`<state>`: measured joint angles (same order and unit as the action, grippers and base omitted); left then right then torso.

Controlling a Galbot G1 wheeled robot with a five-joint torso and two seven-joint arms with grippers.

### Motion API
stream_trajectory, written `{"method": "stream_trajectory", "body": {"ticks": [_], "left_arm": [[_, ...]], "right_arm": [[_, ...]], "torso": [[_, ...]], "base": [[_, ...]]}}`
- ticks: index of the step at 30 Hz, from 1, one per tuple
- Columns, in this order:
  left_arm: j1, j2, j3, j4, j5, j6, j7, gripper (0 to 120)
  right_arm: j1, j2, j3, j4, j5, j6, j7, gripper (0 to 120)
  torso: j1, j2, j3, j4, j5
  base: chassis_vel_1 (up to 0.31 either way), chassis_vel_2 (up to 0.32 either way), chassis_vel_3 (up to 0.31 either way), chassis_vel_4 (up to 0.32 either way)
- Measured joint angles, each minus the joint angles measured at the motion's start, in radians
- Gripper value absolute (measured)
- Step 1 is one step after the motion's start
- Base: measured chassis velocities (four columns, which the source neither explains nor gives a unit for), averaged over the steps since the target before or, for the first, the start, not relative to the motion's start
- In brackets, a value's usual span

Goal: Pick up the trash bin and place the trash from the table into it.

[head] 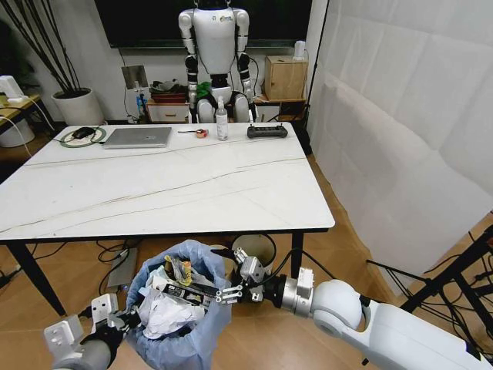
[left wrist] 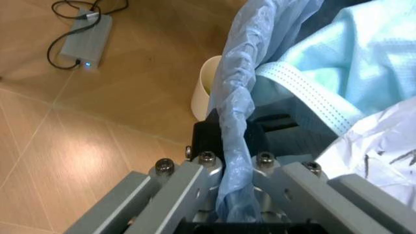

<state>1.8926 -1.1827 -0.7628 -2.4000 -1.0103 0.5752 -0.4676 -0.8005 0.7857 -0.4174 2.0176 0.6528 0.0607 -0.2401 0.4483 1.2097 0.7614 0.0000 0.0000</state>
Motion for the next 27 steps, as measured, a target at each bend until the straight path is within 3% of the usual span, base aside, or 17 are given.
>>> {"method": "stream_trajectory", "body": {"ticks": [5,7,8,13,23,27], "left_arm": [[0.001,0.004,0.0,0.001,0.004,-0.001,0.002,0],[-0.001,0.011,0.0,0.001,0.008,-0.002,0.008,0],[-0.001,0.011,0.0,0.001,0.008,-0.002,0.008,0],[-0.015,0.017,0.015,0.006,0.023,-0.004,0.02,0],[-0.014,0.015,0.018,0.004,0.052,-0.014,0.036,0],[-0.024,0.024,0.028,0.02,0.068,-0.02,0.045,0]], "right_arm": [[-0.021,-0.01,0.055,0.01,0.065,0.006,0.075,100],[-0.058,-0.016,0.154,-0.02,0.131,0.071,0.095,100],[-0.058,-0.016,0.154,-0.02,0.131,0.071,0.095,100],[-0.141,-0.015,0.358,-0.092,0.206,0.114,0.078,100],[-0.247,0.019,0.583,-0.223,0.153,0.158,0.059,100],[-0.398,0.034,0.806,-0.22,0.14,0.149,0.072,100]], "torso": [[0.0,0.0,0.0,0.0001,0.0],[0.0,0.0,0.0,0.0001,0.0001],[0.0,0.0,0.0,0.0001,0.0001],[0.0,0.0,0.0,-0.0004,0.0001],[0.0,0.0,0.0,0.0004,0.0004],[0.0,0.0,0.0,-0.0002,0.0003]], "base": [[0.0,0.0,0.0,0.0],[0.0,0.0,0.0,0.0],[0.0,0.0,0.0,0.0],[0.0,0.0,0.0,0.0],[0.0,0.0,0.0,0.0],[0.0,0.0,0.0,0.0]]}}
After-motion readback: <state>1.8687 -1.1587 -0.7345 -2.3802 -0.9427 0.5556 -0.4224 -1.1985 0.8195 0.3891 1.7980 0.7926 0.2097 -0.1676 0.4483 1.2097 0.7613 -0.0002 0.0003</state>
